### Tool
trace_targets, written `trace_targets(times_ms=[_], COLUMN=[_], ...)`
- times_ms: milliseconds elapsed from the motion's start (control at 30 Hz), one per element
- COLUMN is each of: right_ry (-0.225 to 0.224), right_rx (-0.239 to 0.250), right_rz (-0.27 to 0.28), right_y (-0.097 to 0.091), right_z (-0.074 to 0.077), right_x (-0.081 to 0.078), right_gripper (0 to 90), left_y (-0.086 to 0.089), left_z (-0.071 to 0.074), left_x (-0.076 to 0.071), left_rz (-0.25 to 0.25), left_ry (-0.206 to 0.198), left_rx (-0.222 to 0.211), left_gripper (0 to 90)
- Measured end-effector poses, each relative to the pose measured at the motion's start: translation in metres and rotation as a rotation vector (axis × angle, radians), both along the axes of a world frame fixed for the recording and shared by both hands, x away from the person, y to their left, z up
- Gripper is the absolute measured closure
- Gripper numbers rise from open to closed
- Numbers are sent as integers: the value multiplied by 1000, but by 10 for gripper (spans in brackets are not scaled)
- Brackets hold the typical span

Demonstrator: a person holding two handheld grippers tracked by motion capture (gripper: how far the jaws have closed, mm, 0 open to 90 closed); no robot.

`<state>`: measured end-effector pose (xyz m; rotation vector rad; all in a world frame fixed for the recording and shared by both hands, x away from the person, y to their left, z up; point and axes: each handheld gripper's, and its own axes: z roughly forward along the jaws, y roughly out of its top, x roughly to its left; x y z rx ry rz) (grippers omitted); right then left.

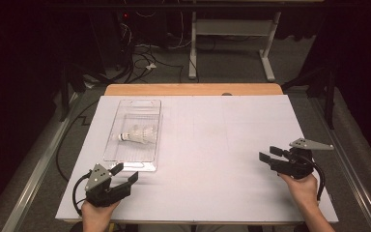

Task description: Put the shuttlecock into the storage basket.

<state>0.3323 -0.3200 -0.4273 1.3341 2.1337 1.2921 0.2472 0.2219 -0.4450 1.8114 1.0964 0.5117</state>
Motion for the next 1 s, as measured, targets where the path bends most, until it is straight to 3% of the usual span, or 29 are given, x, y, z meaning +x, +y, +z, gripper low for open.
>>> trace_targets(times_ms=[1000], right_ry=[-31], right_rx=[17], right_rz=[-1], right_y=[-4], right_z=[-10], right_x=[-24], right_gripper=[388], left_y=[1], left_z=[0], left_x=[0], left_rz=[5], left_ry=[1], left_rx=[-3], left_gripper=[367])
